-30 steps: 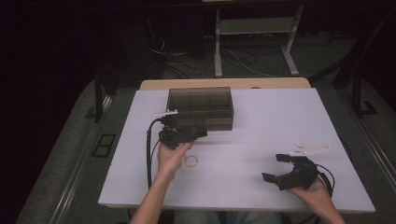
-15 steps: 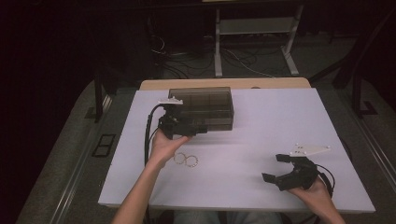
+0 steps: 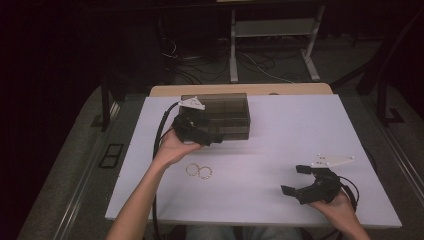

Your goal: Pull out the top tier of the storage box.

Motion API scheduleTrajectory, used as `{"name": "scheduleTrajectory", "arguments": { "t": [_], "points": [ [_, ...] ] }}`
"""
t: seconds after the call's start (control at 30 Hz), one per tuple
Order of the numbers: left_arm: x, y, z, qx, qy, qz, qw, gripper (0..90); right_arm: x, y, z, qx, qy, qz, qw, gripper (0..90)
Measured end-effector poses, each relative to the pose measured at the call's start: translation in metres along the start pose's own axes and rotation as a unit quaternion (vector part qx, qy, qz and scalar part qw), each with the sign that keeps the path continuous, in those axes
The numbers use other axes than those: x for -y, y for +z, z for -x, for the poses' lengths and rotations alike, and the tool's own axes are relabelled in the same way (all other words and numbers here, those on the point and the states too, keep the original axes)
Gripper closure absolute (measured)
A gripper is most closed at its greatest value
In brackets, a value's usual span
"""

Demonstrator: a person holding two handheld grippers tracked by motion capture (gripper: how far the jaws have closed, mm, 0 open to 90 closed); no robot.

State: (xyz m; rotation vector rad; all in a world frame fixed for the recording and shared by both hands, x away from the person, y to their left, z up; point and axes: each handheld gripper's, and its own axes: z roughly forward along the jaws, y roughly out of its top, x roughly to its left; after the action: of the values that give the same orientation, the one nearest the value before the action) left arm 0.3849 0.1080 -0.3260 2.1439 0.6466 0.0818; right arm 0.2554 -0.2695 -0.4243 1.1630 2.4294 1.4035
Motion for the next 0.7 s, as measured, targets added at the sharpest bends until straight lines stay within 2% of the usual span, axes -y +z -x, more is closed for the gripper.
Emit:
{"name": "scheduleTrajectory", "arguments": {
  "t": [0.23, 0.3, 0.37, 0.43, 0.53, 0.7],
  "points": [
    [-0.002, 0.004, -0.007, -0.014, 0.033, -0.018, 0.9992, 13.1, 0.0, 0.0, 0.0, -0.001, 0.0, 0.0, 1.0, 0.0],
    [-0.001, 0.004, -0.011, -0.01, 0.039, -0.018, 0.999, 13.3, 0.0, 0.0, 0.0, -0.001, 0.0, 0.0, 1.0, 0.0],
    [0.001, 0.004, -0.016, -0.006, 0.035, -0.017, 0.9992, 13.8, 0.0, 0.0, 0.0, -0.001, -0.001, 0.0, 1.0, 0.0],
    [0.003, 0.003, -0.021, -0.003, 0.046, -0.01, 0.9989, 15.1, 0.0, 0.0, 0.0, -0.001, 0.0, 0.0, 1.0, 0.0],
    [0.006, 0.001, -0.027, 0.004, 0.05, 0.011, 0.9987, 20.2, 0.0, 0.0, 0.0, -0.002, -0.001, 0.0, 1.0, 0.0],
    [0.009, 0.003, -0.034, 0.0, 0.047, 0.018, 0.9987, 26.3, 0.0, 0.0, 0.0, -0.002, -0.002, 0.0, 1.0, 0.0]
  ]
}}
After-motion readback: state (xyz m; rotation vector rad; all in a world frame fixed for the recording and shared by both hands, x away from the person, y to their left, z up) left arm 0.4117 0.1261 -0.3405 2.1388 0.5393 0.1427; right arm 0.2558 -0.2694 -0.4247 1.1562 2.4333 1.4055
